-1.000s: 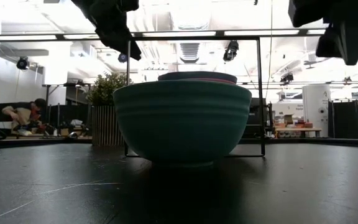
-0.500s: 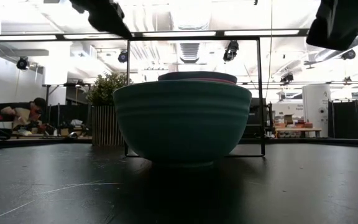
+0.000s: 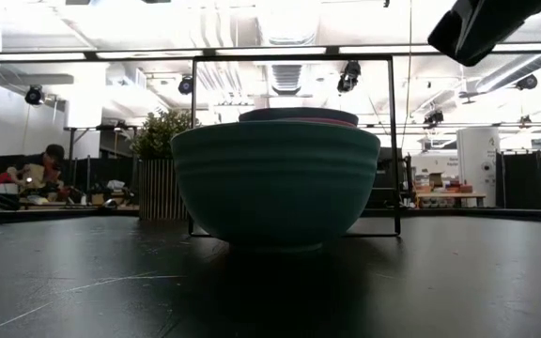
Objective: Place and stack bowls onto a shelf
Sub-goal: Stack the plastic green bowl on top of the plastic blue bowl on the shelf
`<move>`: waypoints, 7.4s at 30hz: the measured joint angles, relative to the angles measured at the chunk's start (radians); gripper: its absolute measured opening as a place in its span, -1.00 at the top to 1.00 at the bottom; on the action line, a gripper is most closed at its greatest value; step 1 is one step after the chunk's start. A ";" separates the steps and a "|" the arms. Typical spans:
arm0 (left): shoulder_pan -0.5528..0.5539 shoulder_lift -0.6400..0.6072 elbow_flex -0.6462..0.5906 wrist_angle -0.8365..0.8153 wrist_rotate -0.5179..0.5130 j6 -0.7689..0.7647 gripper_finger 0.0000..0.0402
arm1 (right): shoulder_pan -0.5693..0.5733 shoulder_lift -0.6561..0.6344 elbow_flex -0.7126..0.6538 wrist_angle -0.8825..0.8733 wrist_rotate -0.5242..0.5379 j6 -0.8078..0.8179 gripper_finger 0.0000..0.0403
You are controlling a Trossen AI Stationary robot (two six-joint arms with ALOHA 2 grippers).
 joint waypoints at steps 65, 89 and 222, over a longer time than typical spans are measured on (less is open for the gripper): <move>0.082 0.463 0.431 -0.282 0.551 0.202 1.00 | 0.050 0.000 -0.004 0.021 -0.046 0.001 0.95; 0.133 0.019 0.547 -0.507 0.455 0.720 1.00 | 0.048 0.000 -0.005 0.087 0.052 -0.177 0.96; 0.592 0.088 -0.077 0.182 0.478 0.372 1.00 | -0.320 0.000 -0.234 0.782 -0.008 -0.503 0.96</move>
